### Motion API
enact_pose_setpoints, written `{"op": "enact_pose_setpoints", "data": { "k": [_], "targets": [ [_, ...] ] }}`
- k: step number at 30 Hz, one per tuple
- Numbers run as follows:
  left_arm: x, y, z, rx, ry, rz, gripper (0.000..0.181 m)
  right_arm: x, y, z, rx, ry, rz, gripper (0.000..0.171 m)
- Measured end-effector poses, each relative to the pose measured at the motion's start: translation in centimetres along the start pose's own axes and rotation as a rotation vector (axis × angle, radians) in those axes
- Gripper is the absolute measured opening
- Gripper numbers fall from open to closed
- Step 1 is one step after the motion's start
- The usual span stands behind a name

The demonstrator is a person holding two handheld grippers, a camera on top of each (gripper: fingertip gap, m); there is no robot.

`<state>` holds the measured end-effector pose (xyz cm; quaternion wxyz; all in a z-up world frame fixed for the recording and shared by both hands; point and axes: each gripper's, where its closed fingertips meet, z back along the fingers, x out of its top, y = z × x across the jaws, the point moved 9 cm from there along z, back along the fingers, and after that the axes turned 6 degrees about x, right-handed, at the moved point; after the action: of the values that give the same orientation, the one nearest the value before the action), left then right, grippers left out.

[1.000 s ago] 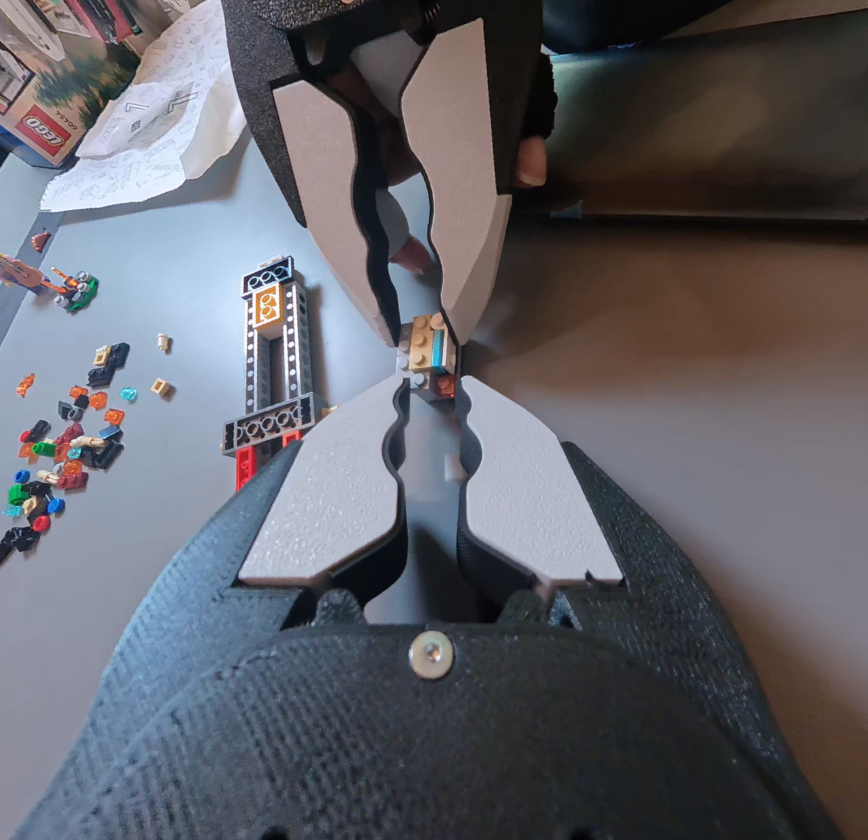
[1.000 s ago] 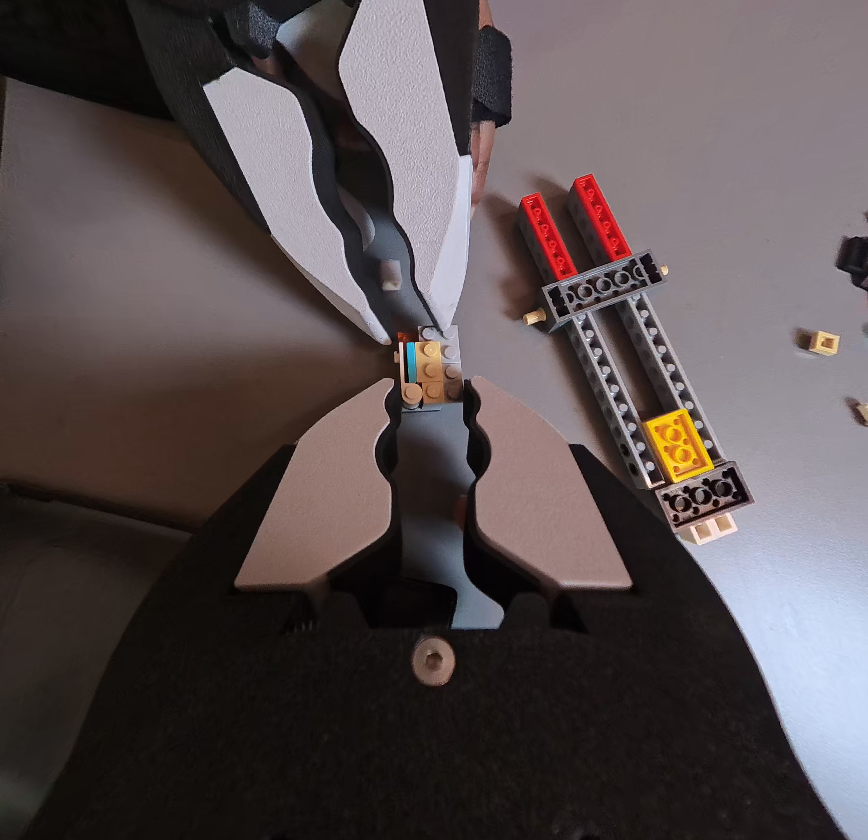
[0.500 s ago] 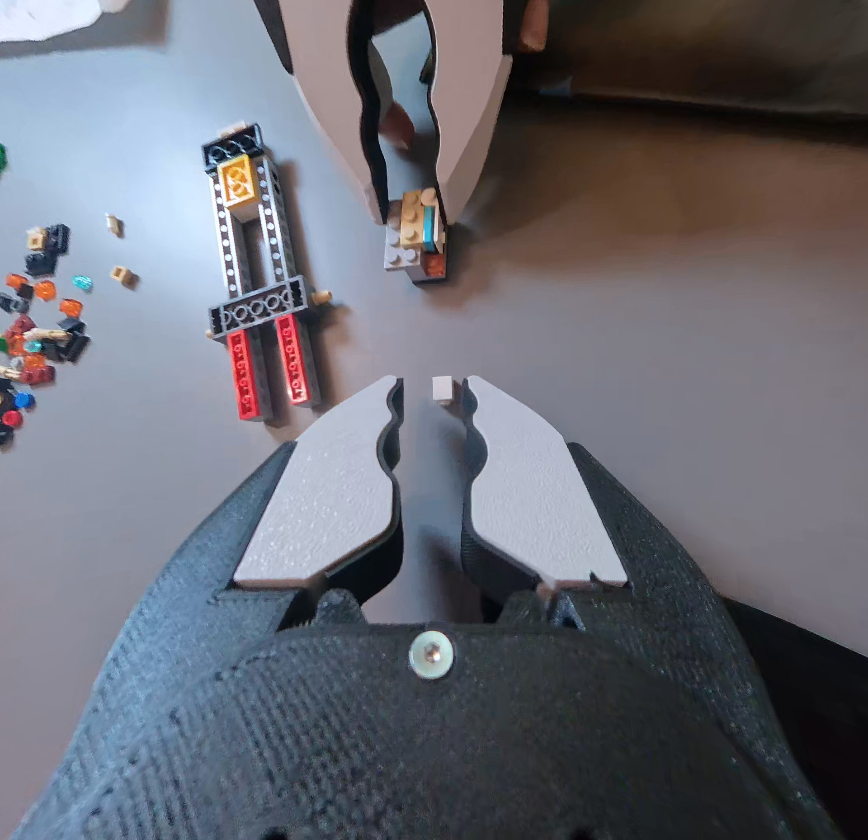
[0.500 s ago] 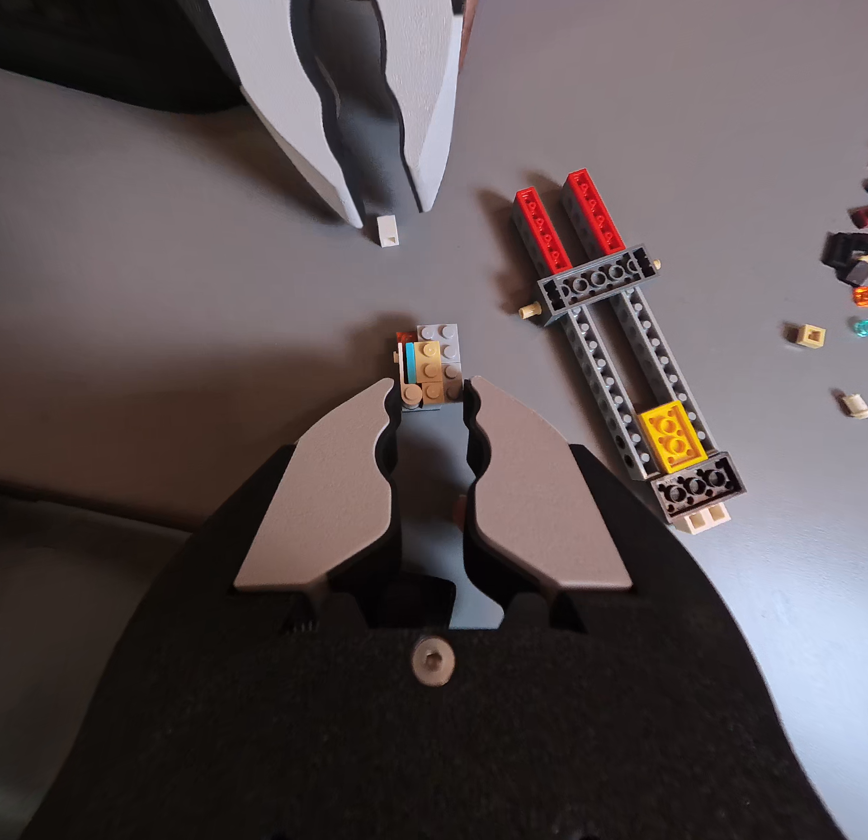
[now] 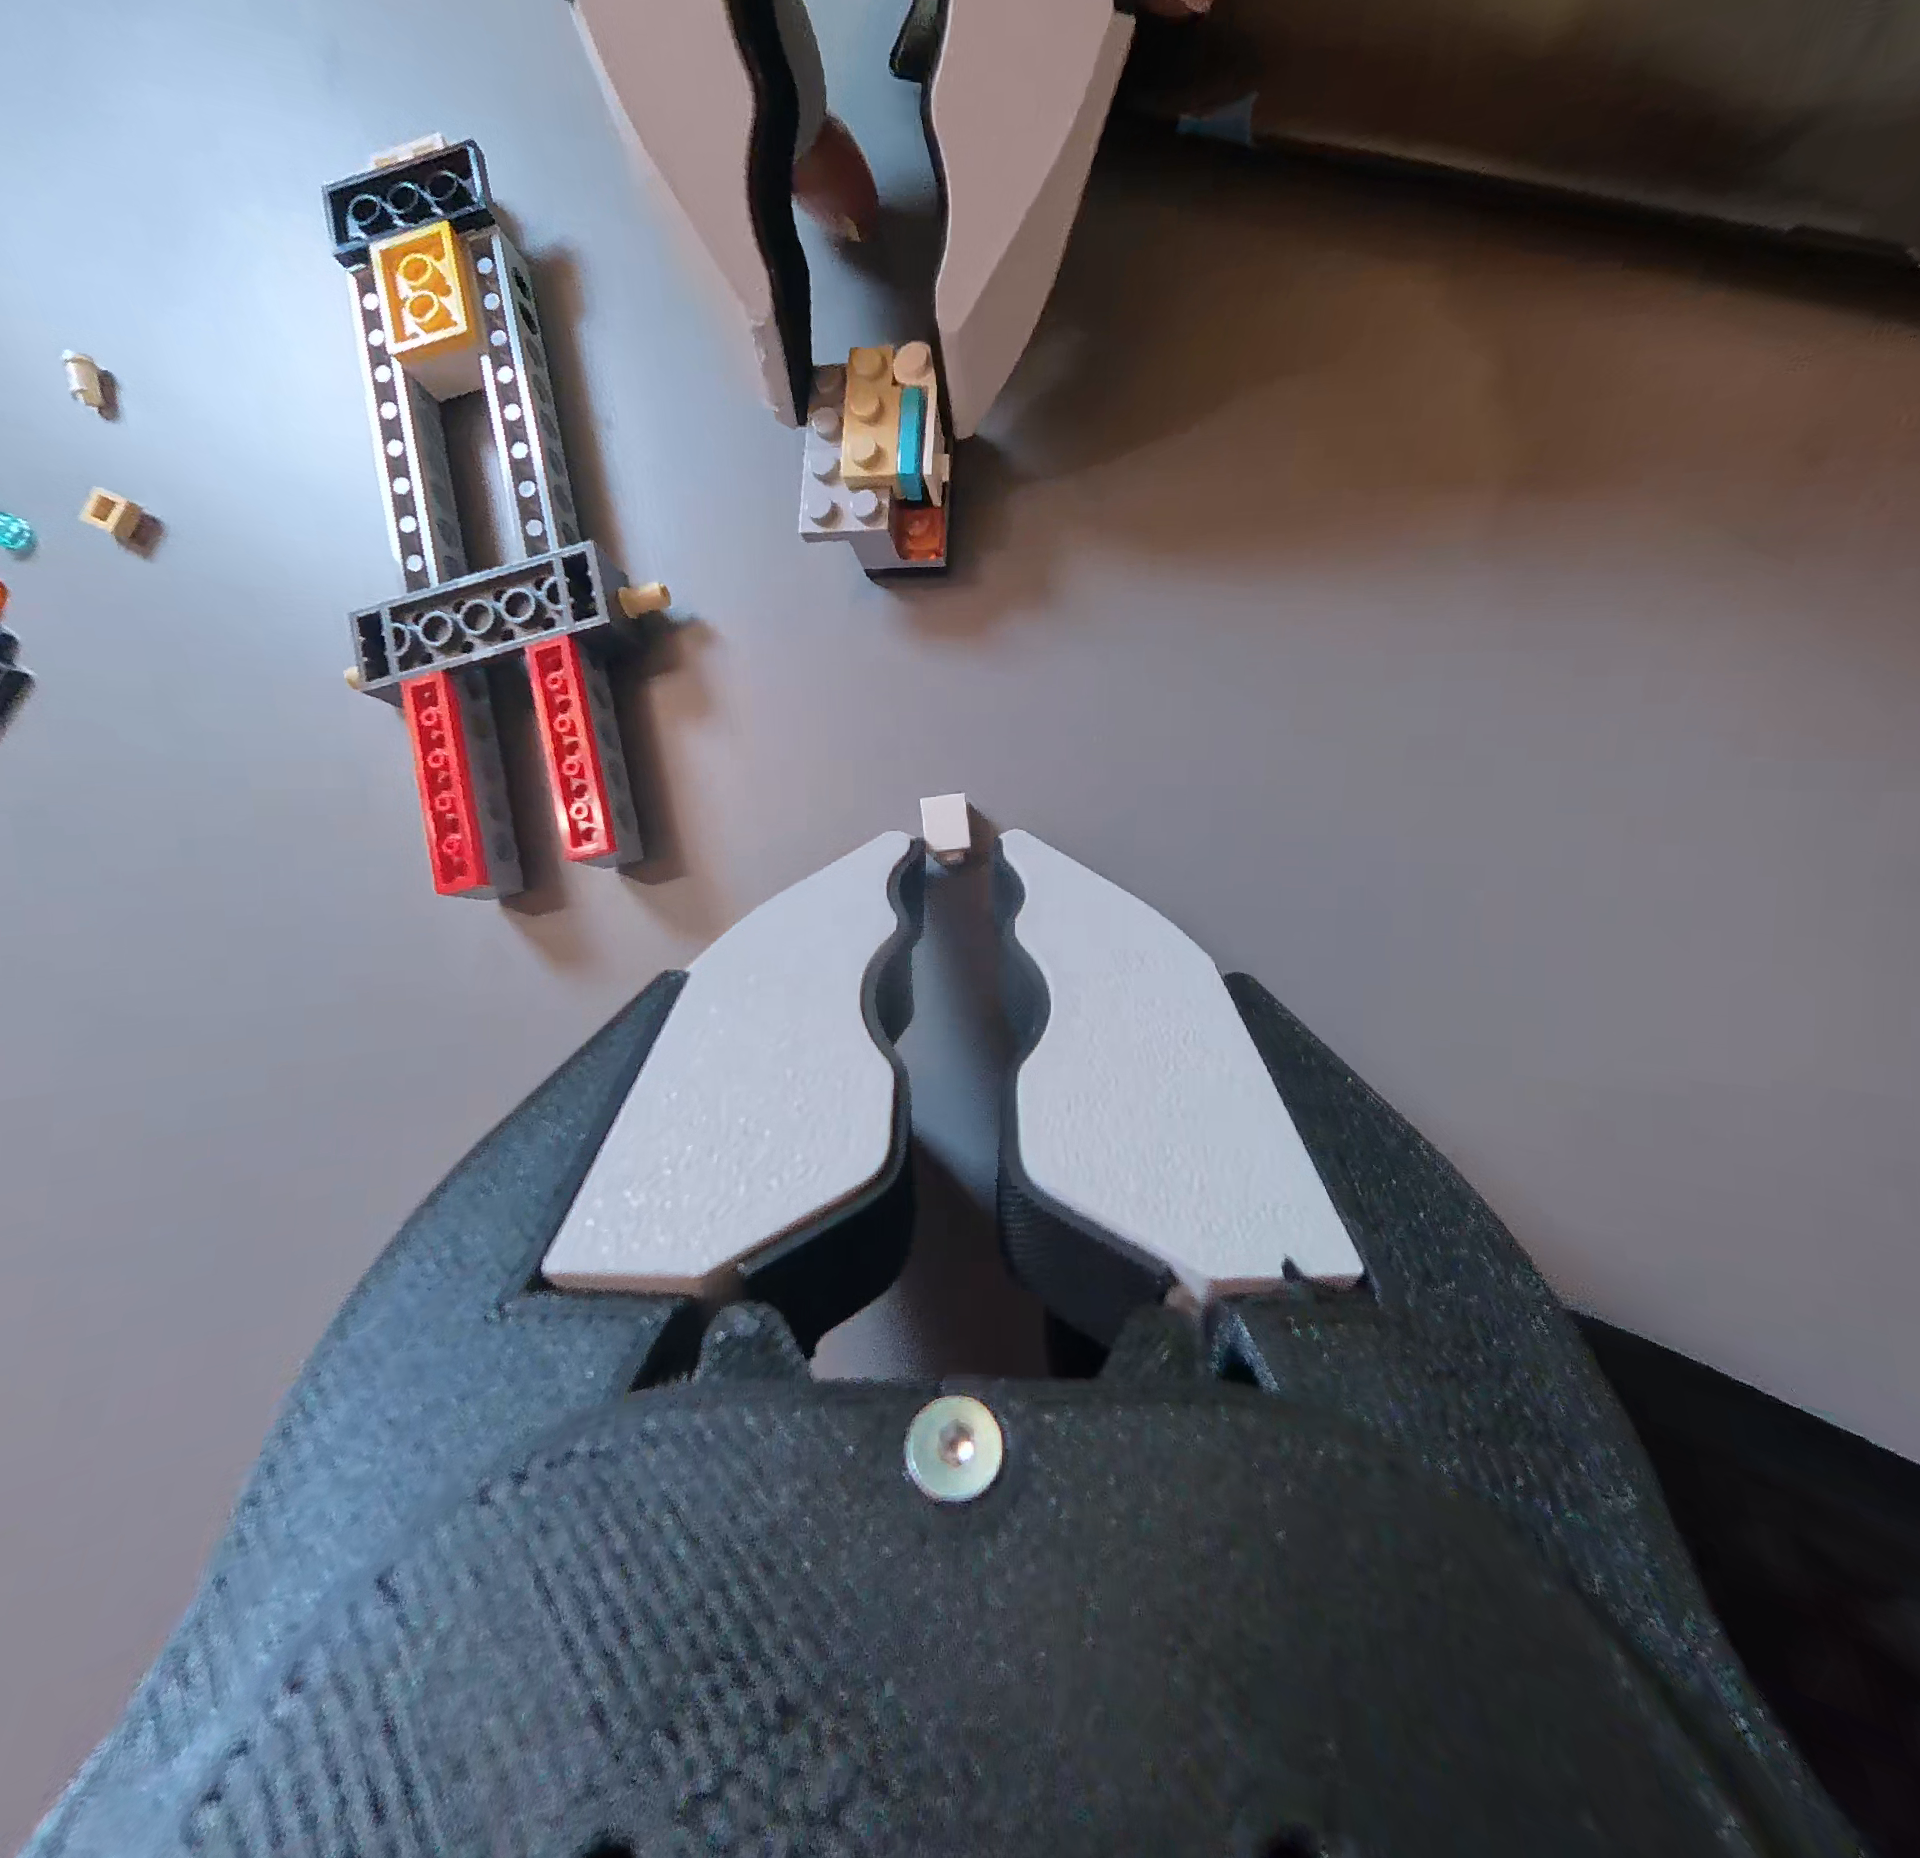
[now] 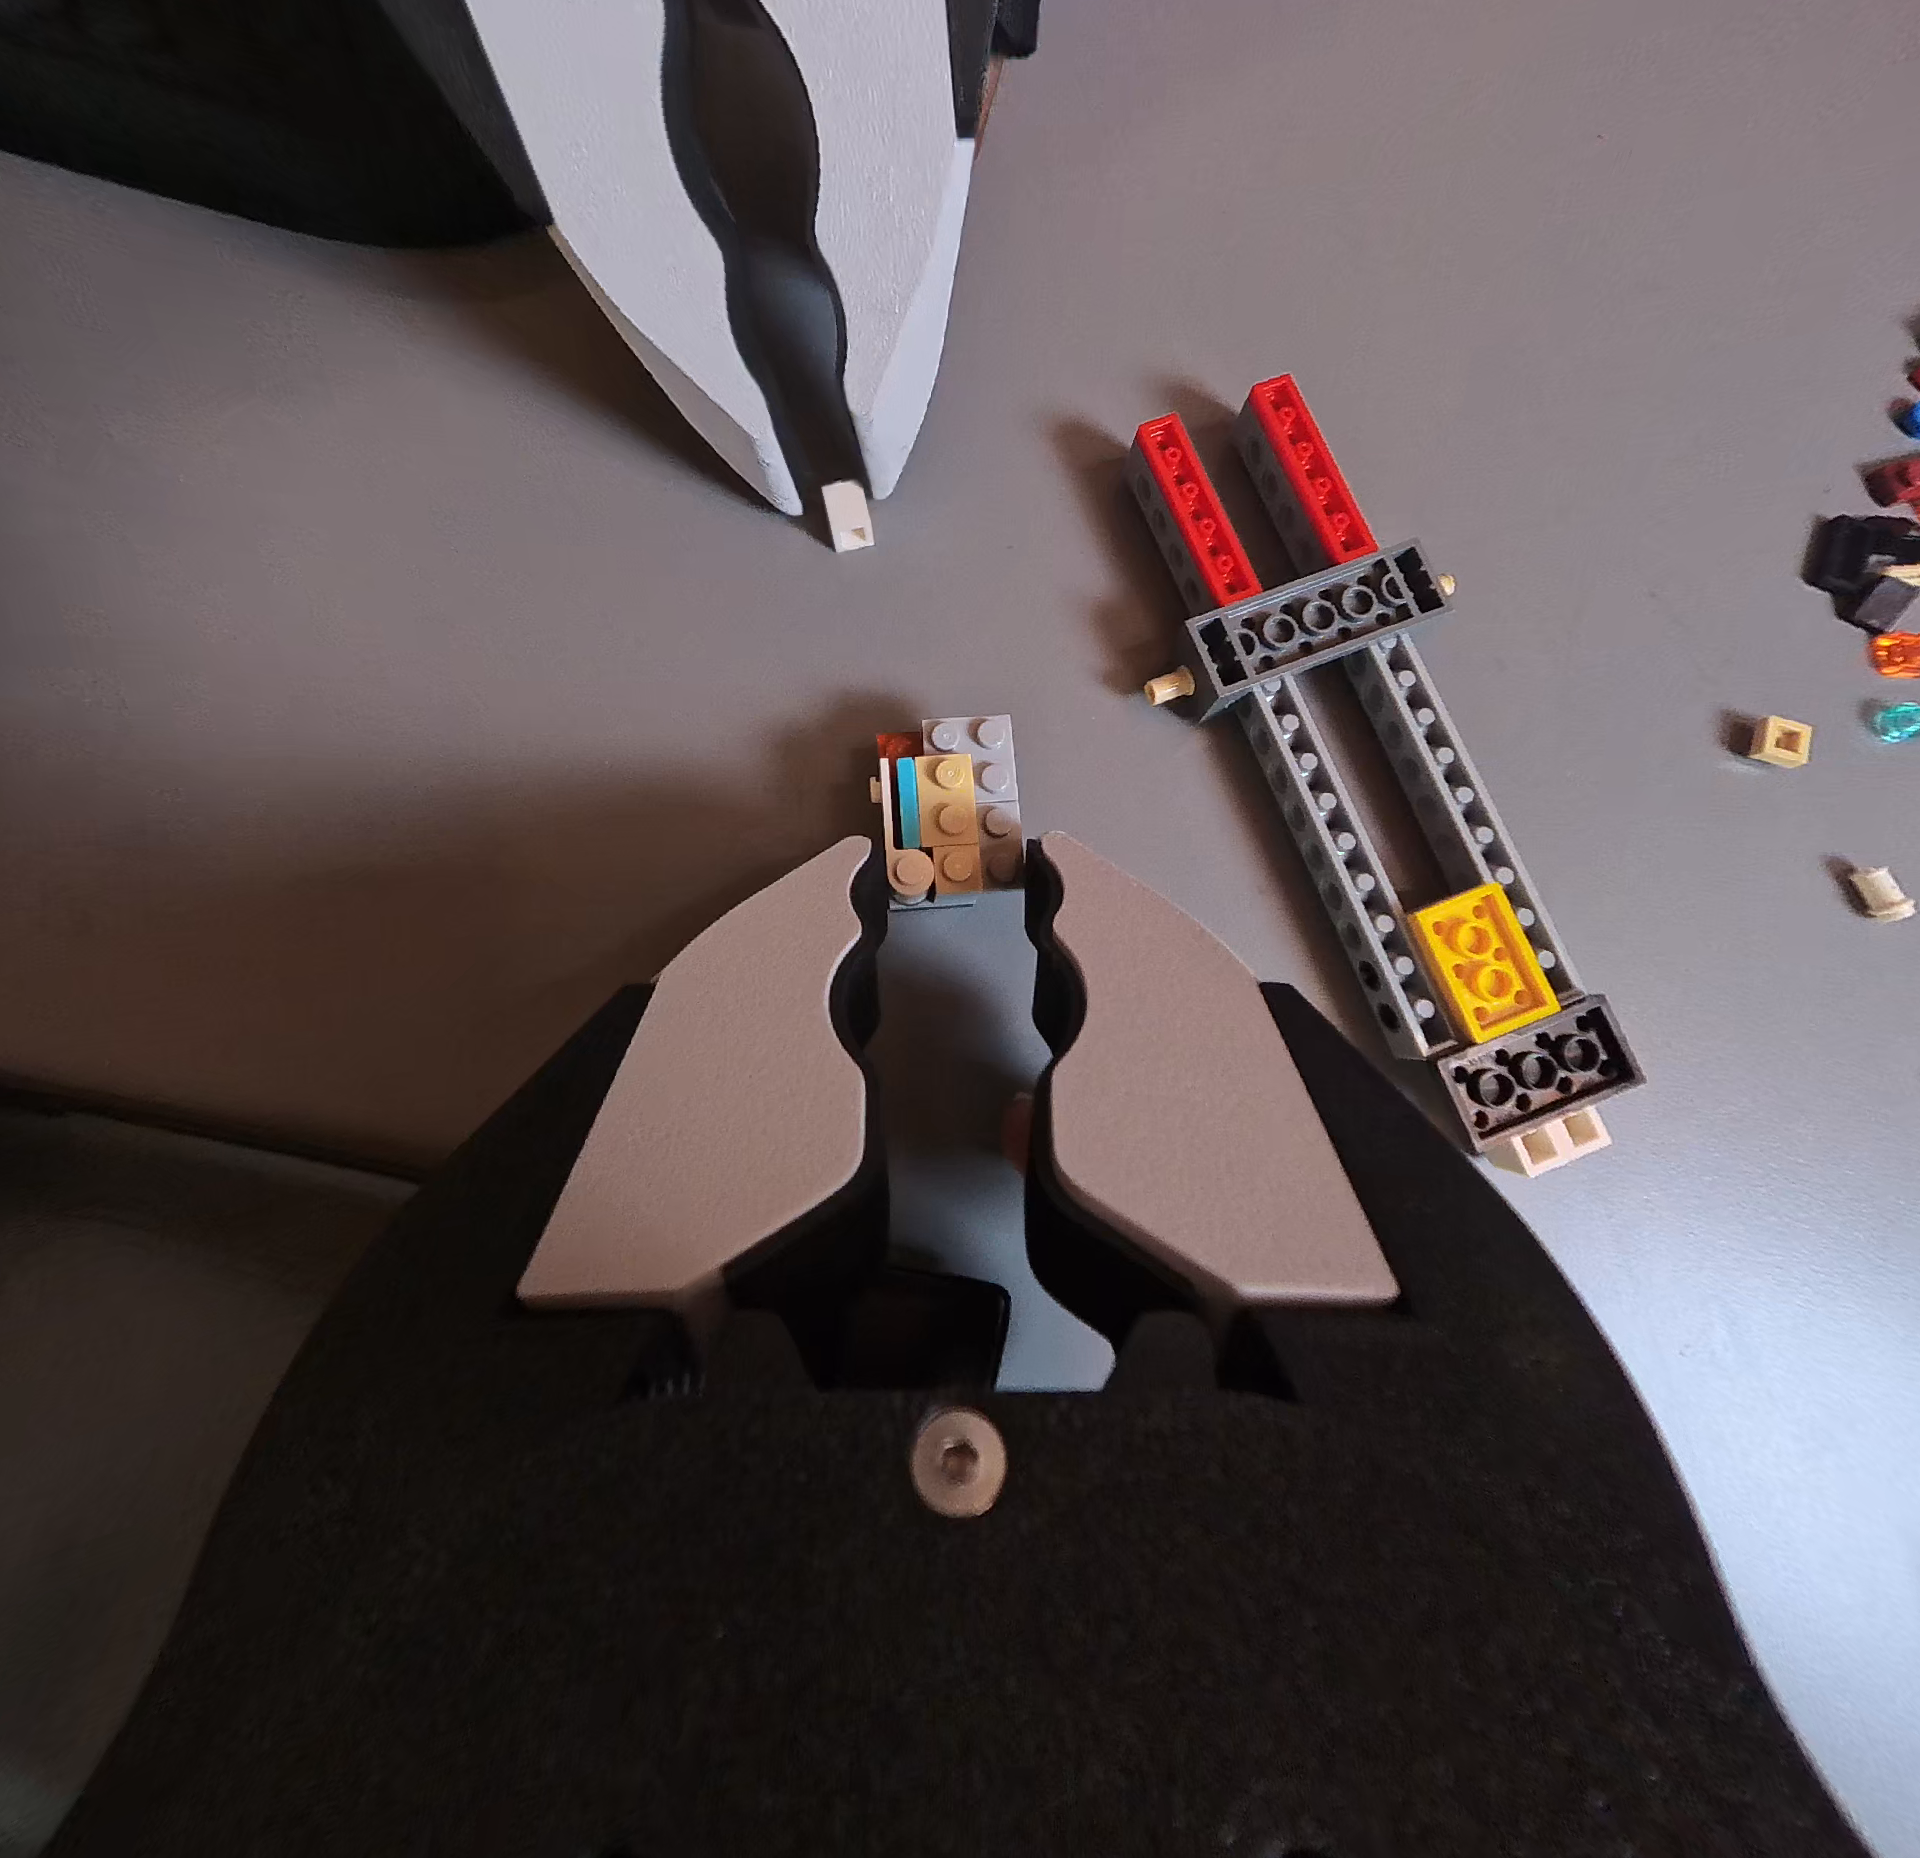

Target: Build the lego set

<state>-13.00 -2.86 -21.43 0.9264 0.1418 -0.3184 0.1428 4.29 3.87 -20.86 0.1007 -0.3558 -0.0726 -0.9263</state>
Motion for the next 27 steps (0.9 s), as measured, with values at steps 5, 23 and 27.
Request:
{"op": "enact_pose_setpoints", "data": {
  "k": [5, 23, 27],
  "targets": [
    [0.0, 0.2, -0.2, 0.002, -0.016, 0.021, 0.008, 0.0, 0.0, 0.0, -0.002, -0.003, -0.001, 0.025],
    [5.0, -0.5, -1.1, -0.035, 0.17, -0.13, 0.008, 1.2, 1.6, -1.1, -0.011, 0.016, 0.018, 0.025],
    [5.7, -0.5, -1.4, -0.048, 0.229, -0.162, 0.008, 1.1, 1.7, -1.1, -0.016, 0.013, 0.013, 0.025]
  ]
}}
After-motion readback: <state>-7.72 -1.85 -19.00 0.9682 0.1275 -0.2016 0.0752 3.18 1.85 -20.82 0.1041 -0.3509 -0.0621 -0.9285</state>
